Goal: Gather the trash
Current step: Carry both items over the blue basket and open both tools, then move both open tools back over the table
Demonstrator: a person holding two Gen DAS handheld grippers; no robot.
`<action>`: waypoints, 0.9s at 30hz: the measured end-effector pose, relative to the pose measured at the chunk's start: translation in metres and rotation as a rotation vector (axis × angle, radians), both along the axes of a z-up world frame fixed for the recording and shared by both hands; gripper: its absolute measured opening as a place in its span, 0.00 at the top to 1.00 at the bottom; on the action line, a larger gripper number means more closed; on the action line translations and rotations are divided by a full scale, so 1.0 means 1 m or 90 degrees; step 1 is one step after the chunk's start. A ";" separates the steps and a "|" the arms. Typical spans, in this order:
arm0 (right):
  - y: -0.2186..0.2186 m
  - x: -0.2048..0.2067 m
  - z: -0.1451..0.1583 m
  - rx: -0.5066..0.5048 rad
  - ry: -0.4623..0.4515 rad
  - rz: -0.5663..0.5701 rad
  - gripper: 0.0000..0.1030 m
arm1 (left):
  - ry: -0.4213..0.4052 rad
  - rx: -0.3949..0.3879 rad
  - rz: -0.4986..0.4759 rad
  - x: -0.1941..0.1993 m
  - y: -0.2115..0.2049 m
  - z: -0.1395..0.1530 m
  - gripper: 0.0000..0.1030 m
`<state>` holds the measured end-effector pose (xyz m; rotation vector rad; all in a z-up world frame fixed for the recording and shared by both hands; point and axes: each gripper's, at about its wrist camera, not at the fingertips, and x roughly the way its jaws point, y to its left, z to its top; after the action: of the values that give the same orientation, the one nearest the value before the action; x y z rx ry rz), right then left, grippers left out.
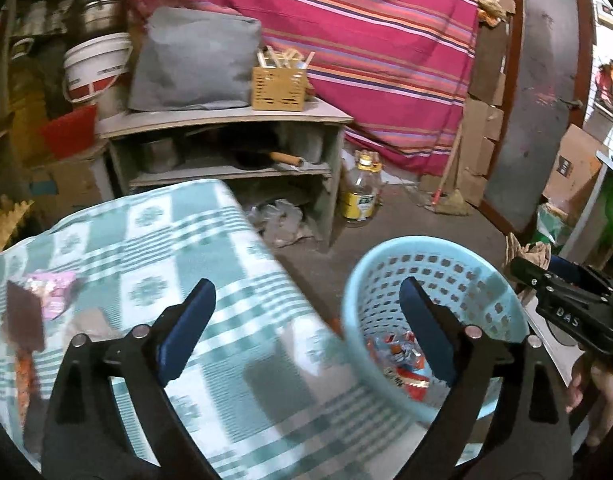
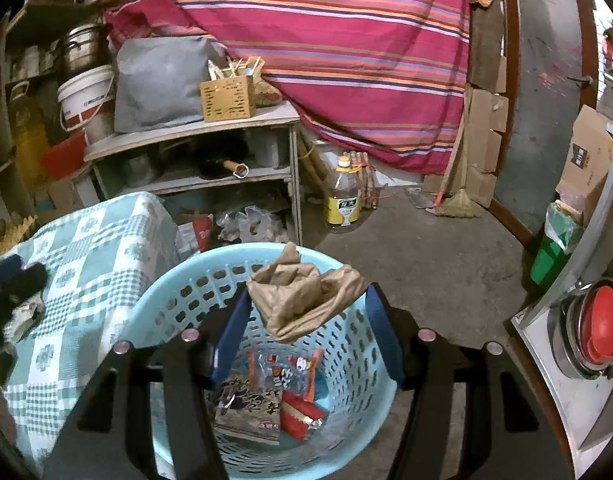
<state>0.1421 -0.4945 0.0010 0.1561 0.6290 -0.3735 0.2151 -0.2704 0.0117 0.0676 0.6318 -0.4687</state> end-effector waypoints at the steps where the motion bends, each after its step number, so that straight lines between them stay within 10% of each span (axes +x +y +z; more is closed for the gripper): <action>1: 0.001 0.001 -0.001 0.000 0.002 0.002 0.42 | -0.004 0.001 0.011 -0.001 0.011 0.003 0.09; 10: 0.014 0.020 -0.010 0.001 0.012 0.004 0.14 | -0.026 0.012 0.089 -0.006 0.088 0.023 0.05; 27: 0.115 0.035 0.002 -0.031 0.000 0.082 0.07 | -0.026 0.042 0.240 -0.011 0.252 0.012 0.05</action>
<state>0.1774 -0.3796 0.0032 0.0689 0.6269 -0.2638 0.2045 -0.0187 0.0237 0.0190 0.6032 -0.0827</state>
